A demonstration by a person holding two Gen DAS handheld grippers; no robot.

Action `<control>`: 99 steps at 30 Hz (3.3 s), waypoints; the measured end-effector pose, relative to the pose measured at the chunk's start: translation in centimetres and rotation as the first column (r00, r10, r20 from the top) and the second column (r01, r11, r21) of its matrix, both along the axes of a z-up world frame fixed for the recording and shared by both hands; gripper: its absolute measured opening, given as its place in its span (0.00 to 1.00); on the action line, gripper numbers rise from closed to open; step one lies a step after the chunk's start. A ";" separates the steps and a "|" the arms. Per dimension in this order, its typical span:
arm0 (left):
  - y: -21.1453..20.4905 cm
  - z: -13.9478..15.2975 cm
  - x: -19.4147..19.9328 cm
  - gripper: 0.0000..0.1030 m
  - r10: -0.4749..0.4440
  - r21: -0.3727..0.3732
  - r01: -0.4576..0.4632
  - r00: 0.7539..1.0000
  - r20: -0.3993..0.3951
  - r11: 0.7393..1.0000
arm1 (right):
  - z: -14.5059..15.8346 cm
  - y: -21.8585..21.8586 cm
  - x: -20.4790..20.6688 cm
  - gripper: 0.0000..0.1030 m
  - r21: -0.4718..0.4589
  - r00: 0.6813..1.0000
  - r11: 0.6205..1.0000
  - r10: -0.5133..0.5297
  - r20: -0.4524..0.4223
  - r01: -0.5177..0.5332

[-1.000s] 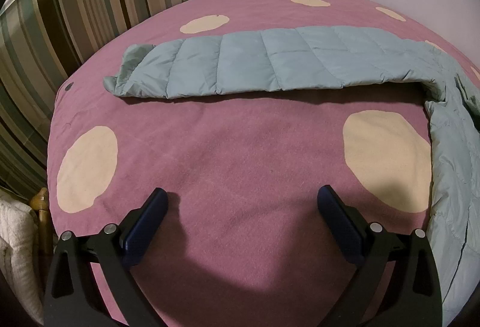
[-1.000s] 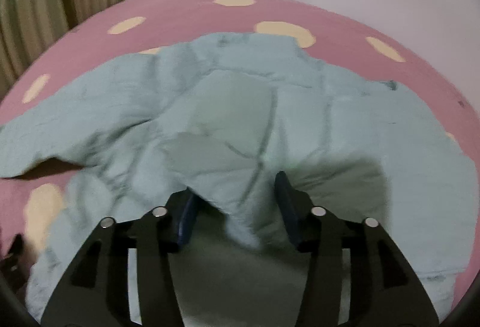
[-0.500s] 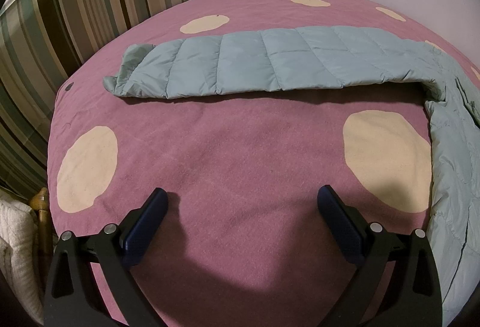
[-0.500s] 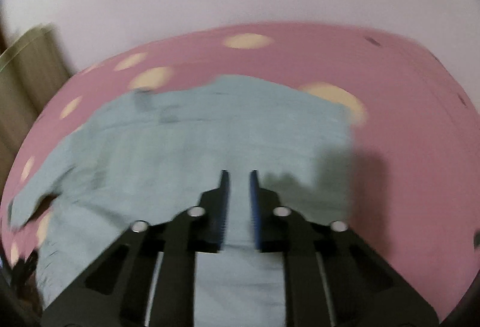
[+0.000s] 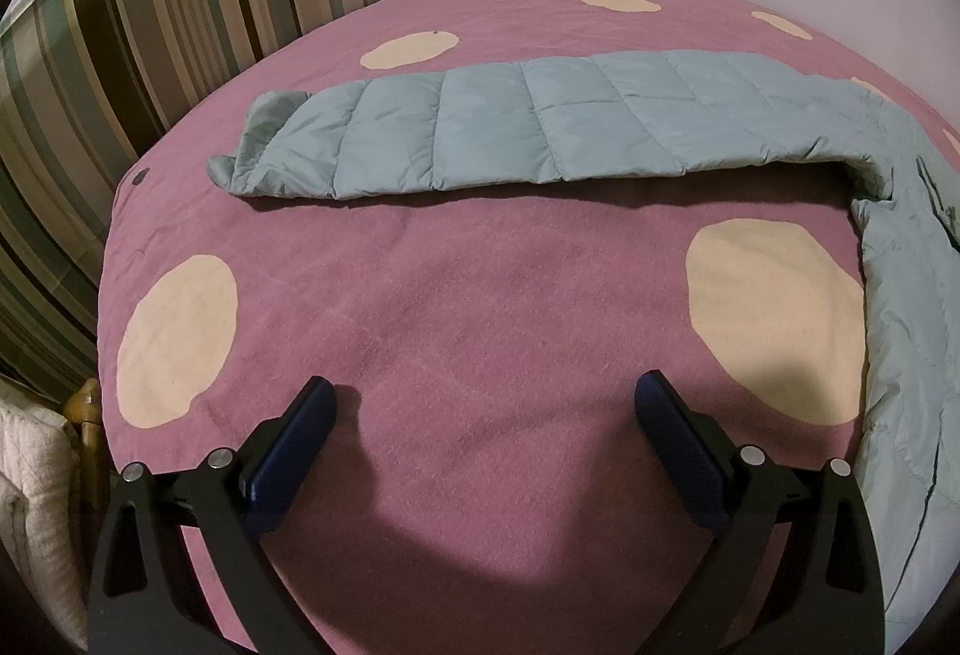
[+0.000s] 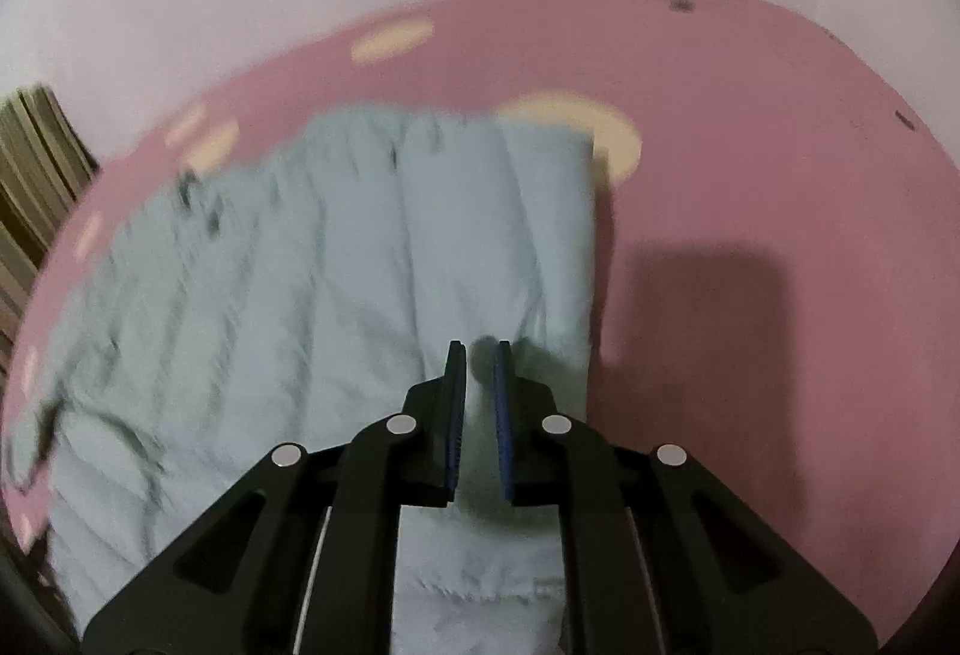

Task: Fold large clothes
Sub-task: 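Grasp the jacket side edge with the right tool, fold it inward, release, then grasp the opposite jacket side with the left tool, fold it inward, release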

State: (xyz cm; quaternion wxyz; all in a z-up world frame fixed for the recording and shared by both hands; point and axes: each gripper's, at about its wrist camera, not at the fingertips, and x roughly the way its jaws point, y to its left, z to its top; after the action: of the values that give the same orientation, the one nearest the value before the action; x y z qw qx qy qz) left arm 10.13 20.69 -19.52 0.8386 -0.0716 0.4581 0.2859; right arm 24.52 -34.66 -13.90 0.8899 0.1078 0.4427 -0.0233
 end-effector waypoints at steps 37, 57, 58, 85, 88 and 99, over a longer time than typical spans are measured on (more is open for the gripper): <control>0.2 0.1 0.0 0.96 0.000 0.000 0.000 1.000 0.002 1.000 | -4.2 -4.2 -6.9 0.40 -0.183 0.985 0.972 -0.162 -0.054 0.150; 15.2 2.4 -2.3 0.95 0.253 -0.313 -0.196 0.955 0.153 0.929 | -4.7 -3.9 -7.5 0.48 -0.236 0.984 0.957 -0.175 -0.013 0.167; 15.8 2.5 -2.7 0.95 0.261 -0.328 -0.194 0.950 0.171 0.924 | -4.7 -3.9 -7.5 0.49 -0.238 0.984 0.956 -0.178 -0.013 0.169; 19.8 3.2 1.0 0.09 0.259 -0.374 -0.129 0.911 0.322 0.918 | -4.8 -4.5 -7.4 0.63 -0.255 0.977 0.945 -0.213 -0.010 0.204; 17.2 5.5 2.4 0.09 0.181 -0.305 -0.067 0.915 0.361 0.950 | -4.8 -4.5 -7.5 0.63 -0.254 0.976 0.945 -0.216 -0.008 0.207; -1.6 11.7 10.2 0.09 -0.210 -0.046 0.251 0.885 0.414 0.967 | -4.8 -4.6 -7.8 0.63 -0.224 0.975 0.950 -0.223 -0.001 0.218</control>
State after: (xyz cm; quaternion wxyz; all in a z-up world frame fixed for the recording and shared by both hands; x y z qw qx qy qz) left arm 20.32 19.13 -7.81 0.9388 -0.1156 0.2927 0.1399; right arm 16.73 -39.23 -18.72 0.8822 0.0561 0.4343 -0.1733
